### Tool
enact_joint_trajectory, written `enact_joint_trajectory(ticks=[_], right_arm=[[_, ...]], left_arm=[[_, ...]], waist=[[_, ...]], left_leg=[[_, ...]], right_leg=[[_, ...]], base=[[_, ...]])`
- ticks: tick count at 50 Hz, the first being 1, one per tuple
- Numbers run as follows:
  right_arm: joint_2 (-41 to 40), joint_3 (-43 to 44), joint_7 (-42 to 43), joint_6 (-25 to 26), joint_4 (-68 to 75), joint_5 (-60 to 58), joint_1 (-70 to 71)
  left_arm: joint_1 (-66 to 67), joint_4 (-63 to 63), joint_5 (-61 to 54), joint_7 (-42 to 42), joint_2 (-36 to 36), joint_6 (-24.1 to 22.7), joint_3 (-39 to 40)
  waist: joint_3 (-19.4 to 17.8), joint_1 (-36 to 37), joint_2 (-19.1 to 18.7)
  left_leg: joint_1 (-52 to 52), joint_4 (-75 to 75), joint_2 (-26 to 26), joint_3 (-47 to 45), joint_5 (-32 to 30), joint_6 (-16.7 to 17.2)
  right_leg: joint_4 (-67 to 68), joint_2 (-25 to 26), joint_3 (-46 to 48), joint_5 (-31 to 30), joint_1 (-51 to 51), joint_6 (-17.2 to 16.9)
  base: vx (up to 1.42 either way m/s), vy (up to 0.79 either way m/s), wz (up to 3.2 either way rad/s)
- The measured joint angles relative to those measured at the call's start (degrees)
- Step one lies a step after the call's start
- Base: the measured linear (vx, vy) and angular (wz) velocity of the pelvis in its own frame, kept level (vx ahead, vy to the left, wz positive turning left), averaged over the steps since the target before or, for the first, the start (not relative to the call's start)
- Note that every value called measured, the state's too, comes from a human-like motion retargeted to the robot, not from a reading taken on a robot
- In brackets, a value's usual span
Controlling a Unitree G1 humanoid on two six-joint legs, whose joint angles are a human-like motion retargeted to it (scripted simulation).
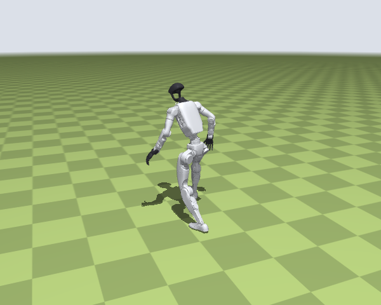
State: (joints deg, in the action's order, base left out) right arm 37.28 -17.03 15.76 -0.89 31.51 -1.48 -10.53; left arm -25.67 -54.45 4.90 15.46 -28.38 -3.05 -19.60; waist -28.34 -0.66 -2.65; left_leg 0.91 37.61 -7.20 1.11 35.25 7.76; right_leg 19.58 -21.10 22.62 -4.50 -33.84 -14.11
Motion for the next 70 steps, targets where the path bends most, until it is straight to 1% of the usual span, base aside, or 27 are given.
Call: enact_joint_trajectory(ticks=[2, 3, 5, 7, 8, 10, 13, 15, 17, 18, 20, 23, 25, 27, 30, 32, 35, 37, 40, 42, 44, 47, 50, 54, 60, 65, 70], right_arm=[[-0.6, -1.6, -4.8, 1.0, 3.5, -3.2, -3.1], [-0.7, -1.6, -8.3, 1.2, 4.0, -4.8, -5.9], [-0.6, 0.8, -13.7, 0.4, 2.1, -6.6, -14.6], [-0.1, 4.4, -16.9, -0.6, -0.3, -6.5, -23.6], [0.0, 6.1, -17.7, -0.9, -0.9, -6.4, -27.3], [-0.9, 9.4, -18.8, -1.6, -1.0, -6.3, -33.1], [-5.7, 11.2, -19.0, 1.0, 3.3, -5.2, -38.6], [-9.8, 12.1, -19.0, 2.9, 11.3, -0.3, -37.6], [-11.9, 10.2, -18.4, 5.4, 21.3, 2.1, -30.7], [-12.6, 9.0, -17.5, 6.4, 26.7, 1.1, -26.0], [-13.7, 6.3, -12.2, 8.2, 34.9, -6.7, -15.8], [-13.2, 3.2, 0.2, 8.0, 28.0, -18.3, -7.7], [-11.6, 3.0, 2.8, 4.4, 16.4, -18.2, -5.1], [-9.7, 3.4, 2.5, 1.6, 6.2, -14.1, -2.4], [-7.1, 3.3, 4.3, 0.3, -2.3, -12.2, 5.1], [-5.1, 2.5, 5.6, 0.2, -2.8, -14.7, 12.2], [-2.9, -0.7, 7.8, 2.0, 2.4, -19.9, 26.3], [-2.6, -2.9, 9.8, 4.1, 8.4, -20.9, 35.7], [-4.3, -3.3, 11.1, 6.0, 15.8, -17.1, 45.8], [-6.7, -1.0, 10.5, 6.0, 17.6, -13.0, 48.5], [-9.2, 1.0, 9.1, 5.2, 17.4, -10.2, 49.0], [-11.6, 1.3, 7.3, 3.9, 14.5, -8.6, 47.0], [-12.2, 0.3, 6.1, 3.6, 10.0, -8.0, 43.3], [-12.7, 0.5, 4.7, 3.9, 8.0, -8.4, 37.6], [-14.2, 3.7, 0.5, 4.7, 8.1, -7.4, 26.5], [-16.3, 3.5, -1.9, 5.1, 8.1, -6.7, 17.0], [-17.7, 0.7, -4.1, 4.5, 7.3, -5.8, 11.5]], left_arm=[[1.4, 0.3, -2.3, 0.7, -0.1, -0.7, -0.2], [3.6, 1.6, -4.6, 0.8, -0.4, -1.4, -0.2], [10.1, 5.3, -8.2, 0.4, -1.0, -2.8, -1.1], [15.4, 8.0, -9.7, 0.8, -1.6, -4.2, -4.2], [17.1, 8.8, -9.8, 0.9, -1.7, -4.6, -6.0], [18.5, 9.5, -7.7, -0.9, -2.3, -4.5, -8.7], [19.9, 9.1, -10.8, -2.5, -2.1, -3.4, -9.5], [18.8, 8.2, -14.2, -7.0, -0.5, -2.4, -6.6], [18.1, 7.1, -19.2, -5.3, 2.1, -2.3, -1.1], [18.4, 6.5, -21.7, -3.7, 3.4, -2.1, 2.1], [20.5, 5.5, -26.7, 1.5, 5.8, -2.2, 7.6], [27.6, 4.5, -24.6, 4.9, 8.7, -2.9, 10.3], [32.3, 4.6, -16.4, 1.8, 9.7, -3.0, 10.0], [36.8, 5.2, -7.5, -2.1, 9.6, -3.1, 8.3], [42.6, 4.7, 0.9, -5.1, 10.1, -3.2, 7.5], [45.9, 2.8, 1.8, -5.8, 12.2, -3.5, 9.6], [47.1, -2.9, -1.5, -4.3, 16.3, -3.0, 14.5], [45.3, -8.1, -3.8, -2.8, 18.1, -2.0, 15.4], [42.2, -14.9, -3.6, -3.0, 19.2, -1.1, 14.4], [41.5, -16.7, -2.8, -4.1, 18.8, -0.9, 14.2], [42.0, -16.8, -3.5, -5.3, 17.9, -1.0, 15.3], [42.5, -16.2, -7.7, -5.7, 16.9, -0.9, 18.4], [41.0, -16.4, -12.5, -4.1, 16.4, -0.1, 20.6], [37.7, -16.0, -14.4, -2.8, 15.2, 0.6, 19.4], [32.9, -8.9, -12.5, -5.8, 11.8, 1.0, 15.6], [31.8, 0.6, -13.4, -5.4, 9.9, -0.2, 13.7], [29.3, 9.2, -14.0, -5.1, 9.0, -2.0, 9.9]], waist=[[3.0, -3.5, -1.2], [5.7, -5.7, -2.5], [11.2, -10.6, -4.8], [14.8, -15.6, -5.8], [16.4, -17.6, -4.7], [18.9, -21.2, -1.7], [21.8, -21.0, -1.0], [18.8, -20.6, 0.4], [15.2, -18.7, 0.2], [13.2, -17.8, 0.0], [10.0, -16.3, 0.2], [10.2, -13.2, 1.9], [11.4, -9.3, 2.2], [12.4, -3.7, 1.8], [12.5, 5.4, -1.5], [11.9, 9.0, -3.1], [9.9, 13.2, -4.5], [7.8, 14.7, -6.1], [4.8, 16.3, -7.7], [4.2, 17.0, -7.5], [5.0, 17.3, -6.7], [6.5, 18.0, -5.4], [7.5, 18.3, -4.8], [9.3, 15.2, -5.6], [12.3, 10.4, -6.4], [16.3, 9.0, -4.5], [19.3, 8.1, 0.6]], left_leg=[[3.4, -4.4, -2.9, 1.5, -1.3, 0.9], [4.3, -6.9, -5.2, 2.1, -4.1, 1.4], [7.7, -13.1, -9.2, 3.5, -14.6, 3.5], [11.0, -17.2, -11.1, 4.6, -29.7, 6.8], [12.0, -17.7, -9.2, 4.1, -36.8, 7.1], [11.7, -14.5, -6.5, 1.4, -44.5, 7.2], [11.6, -5.9, -10.7, -3.4, -41.1, 7.2], [11.9, 7.2, -11.3, -4.6, -31.0, 5.2], [9.8, 18.0, -10.3, -4.8, -23.7, 2.9], [8.4, 22.9, -9.9, -4.9, -19.6, 1.5], [4.6, 29.9, -7.7, -4.5, -12.3, 0.0], [-3.5, 28.5, -1.4, -3.9, -8.2, -0.7], [-8.1, 19.2, 1.9, -4.9, -10.8, -1.1], [-9.5, 1.4, 3.8, -6.9, -20.9, 0.3], [-7.9, -30.7, 2.6, -8.9, -44.3, 5.3], [-10.5, -41.2, 2.3, -11.5, -47.6, 7.2], [-19.1, -42.6, -0.4, -19.6, -37.5, 6.9], [-23.2, -42.6, -2.3, -26.7, -39.8, 5.8], [-27.4, -42.6, -4.8, -36.7, -48.1, 6.6], [-29.9, -42.6, -5.2, -37.2, -48.4, 7.2], [-32.0, -42.6, -5.4, -34.2, -46.9, 7.2], [-32.3, -42.6, -5.7, -31.6, -45.8, 7.2], [-29.7, -42.6, -4.9, -31.6, -47.1, 6.8], [-25.9, -39.9, -3.1, -27.7, -48.8, 6.1], [-19.3, -31.5, -0.2, -21.7, -47.8, 5.5], [-12.6, -25.4, 2.2, -20.2, -40.7, 3.5], [-8.6, -17.8, 4.0, -23.8, -30.6, -0.8]], right_leg=[[-2.3, -0.5, 1.8, 1.0, -3.0, -0.9], [-6.0, 0.8, 2.5, -0.1, -3.6, -0.9], [-11.0, 2.7, 2.8, -0.7, -3.2, -0.9], [-14.7, 2.9, 2.0, 0.4, -0.2, -0.9], [-16.2, 0.9, 0.6, 0.9, 1.2, -0.9], [-13.8, -4.4, -1.1, 4.9, 2.3, -0.9], [-16.4, -0.5, -1.0, 8.9, 8.7, -0.9], [-8.6, -2.8, -0.7, 8.7, 12.5, -0.8], [-6.4, 0.2, -3.5, -1.6, 14.2, 2.6], [-0.6, 1.7, -5.2, -3.2, 13.0, 4.9], [13.5, 4.7, -8.0, 1.1, 10.4, 6.7], [16.5, 9.2, -9.6, 6.2, 15.7, 4.3], [9.4, 12.8, -10.8, 4.3, 22.6, 3.3], [2.0, 16.0, -13.9, 0.9, 29.2, 1.8], [-4.7, 21.9, -20.5, -1.4, 37.7, 0.5], [-6.4, 22.5, -24.2, 0.1, 42.9, -0.6], [-7.9, 22.1, -28.7, 2.2, 47.9, -0.5], [-6.6, 21.8, -30.7, 4.1, 49.8, 0.2], [-4.6, 21.1, -33.5, 5.2, 51.8, 0.6], [-3.6, 19.9, -35.3, 5.8, 52.3, -0.4], [-3.5, 18.8, -36.7, 6.7, 52.7, -0.9], [-4.4, 16.3, -39.4, 7.9, 52.9, -0.9], [-4.5, 13.7, -42.0, 9.6, 52.0, -0.9], [-4.0, 14.4, -41.8, 10.9, 50.9, 0.0], [-4.4, 17.0, -38.9, 12.1, 49.6, 0.2], [-7.2, 17.1, -36.1, 12.7, 48.4, 0.4], [-9.9, 14.6, -30.4, 14.3, 47.0, -0.2]], base=[[0.99, -0.52, 0.58], [1.15, -0.68, 0.57], [1.29, -0.8, 0.66], [1.4, -0.81, 0.81], [1.39, -0.73, 0.82], [1.33, -0.82, 0.69], [1.27, -1.1, -0.15], [1.2, -0.76, -0.35], [0.98, -0.71, -1.23], [0.89, -0.66, -1.61], [0.84, -0.58, -1.63], [0.75, -0.46, -1.38], [0.65, -0.34, -1.45], [0.6, -0.26, -1.85], [0.61, -0.11, -2.29], [0.57, 0.07, -1.87], [0.4, -0.03, -1.62], [0.27, 0.02, -1.21], [0.25, 0.06, -1.01], [0.27, 0.09, -0.89], [0.27, 0.08, -0.81], [0.24, 0.12, -0.95], [0.19, 0.18, -0.73], [0.17, 0.14, 0.1], [0.19, 0.12, 0.62], [0.22, 0.13, 0.62], [0.24, 0.14, 1.09]])
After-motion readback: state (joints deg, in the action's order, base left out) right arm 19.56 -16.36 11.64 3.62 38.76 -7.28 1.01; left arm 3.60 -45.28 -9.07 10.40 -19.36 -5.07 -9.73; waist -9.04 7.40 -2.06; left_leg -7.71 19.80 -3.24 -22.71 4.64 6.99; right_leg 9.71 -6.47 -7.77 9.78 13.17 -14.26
